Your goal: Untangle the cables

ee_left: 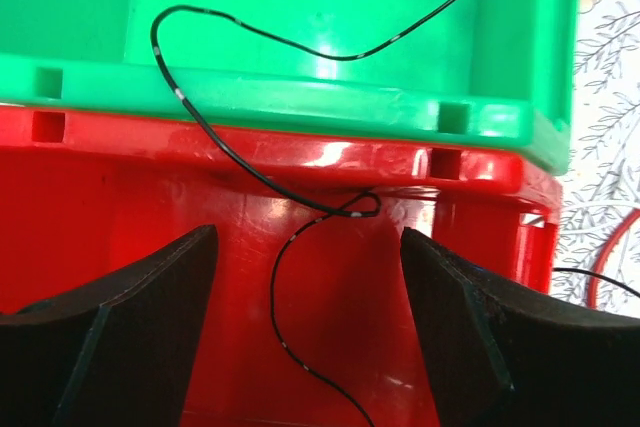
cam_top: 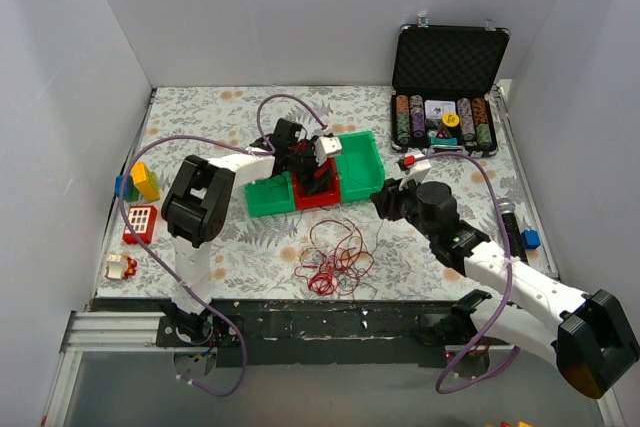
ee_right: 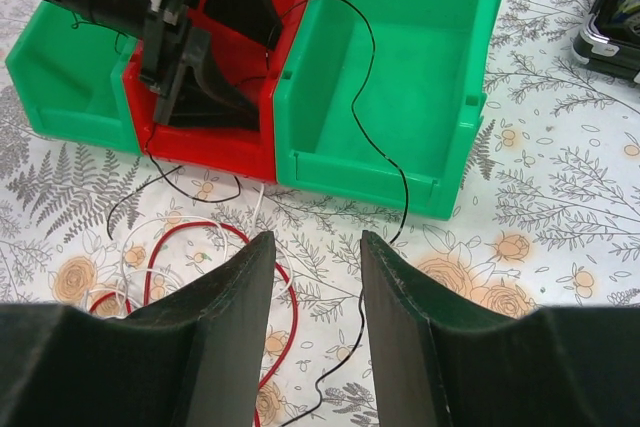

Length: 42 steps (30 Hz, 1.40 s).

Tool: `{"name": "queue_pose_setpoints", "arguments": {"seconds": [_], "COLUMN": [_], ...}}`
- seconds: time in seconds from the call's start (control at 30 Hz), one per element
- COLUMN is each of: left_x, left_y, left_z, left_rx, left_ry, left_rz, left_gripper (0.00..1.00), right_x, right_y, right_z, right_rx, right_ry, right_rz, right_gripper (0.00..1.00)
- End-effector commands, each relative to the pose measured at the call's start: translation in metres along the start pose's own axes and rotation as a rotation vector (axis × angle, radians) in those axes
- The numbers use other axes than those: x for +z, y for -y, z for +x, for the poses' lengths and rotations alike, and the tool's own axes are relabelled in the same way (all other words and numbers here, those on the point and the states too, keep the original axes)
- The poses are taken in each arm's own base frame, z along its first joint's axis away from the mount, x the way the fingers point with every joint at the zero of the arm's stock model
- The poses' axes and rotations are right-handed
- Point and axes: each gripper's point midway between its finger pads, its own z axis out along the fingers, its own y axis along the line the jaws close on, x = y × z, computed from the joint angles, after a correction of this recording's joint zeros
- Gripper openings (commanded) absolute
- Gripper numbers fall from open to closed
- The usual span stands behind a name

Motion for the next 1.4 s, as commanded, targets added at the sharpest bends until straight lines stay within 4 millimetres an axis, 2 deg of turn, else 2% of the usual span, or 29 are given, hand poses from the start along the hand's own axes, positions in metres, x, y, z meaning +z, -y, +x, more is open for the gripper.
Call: {"name": "queue_pose_setpoints", "arguments": {"seconds": [0.0,0.1,0.2,0.3,0.33,0.43,0.5,0.67,0.8,0.87,0.97,1.1,1.37], "left_x": [0.000,0.003,0.004,0.000,-0.003,-0.014,-0.028,-0.068,-0.105,-0.124,-0.157,-0.197,-0.250], "left_y": [-0.014,-0.011,-0.002,0.006,0.007,0.007,0.004,0.000,0.007,0.013,0.023,0.040,0.094], "left_z": [-0.016,-0.014,-0.010,-0.010,-0.013,-0.027,-0.046,-0.109,-0.156,-0.175,-0.209,-0.250,-0.297], "left_rx": [0.052,0.081,0.097,0.107,0.107,0.106,0.114,0.115,0.124,0.142,0.184,0.252,0.370], "left_ry": [0.026,0.021,0.014,0.009,0.011,0.029,0.062,0.177,0.276,0.319,0.393,0.475,0.575], "left_rz": [-0.027,-0.015,0.008,0.020,0.017,0.001,-0.027,-0.091,-0.119,-0.124,-0.152,-0.170,-0.148], "left_gripper": [0.71,0.51,0.24,0.03,0.00,0.00,0.00,0.00,0.00,0.00,0.00,0.00,0.00], "right_x": [0.002,0.003,0.003,0.003,0.002,0.002,0.002,0.001,-0.001,-0.002,-0.003,-0.008,-0.026], "right_y": [-0.008,-0.008,-0.006,-0.005,-0.005,-0.003,-0.001,0.002,0.004,0.004,0.004,-0.011,-0.048], "right_z": [-0.021,-0.018,-0.018,-0.018,-0.018,-0.018,-0.017,-0.013,-0.014,-0.013,-0.014,-0.016,-0.052], "right_rx": [0.009,0.010,0.012,0.013,0.015,0.016,0.017,0.014,0.024,0.029,0.038,0.048,0.063], "right_ry": [0.070,0.059,0.062,0.064,0.064,0.067,0.065,0.063,0.068,0.066,0.065,0.056,0.132], "right_rz": [-0.041,-0.043,-0.039,-0.037,-0.037,-0.033,-0.028,-0.016,-0.003,-0.003,-0.003,-0.082,-0.260], "right_gripper": [0.48,0.48,0.48,0.48,0.48,0.47,0.47,0.47,0.47,0.48,0.57,0.64,0.70]}}
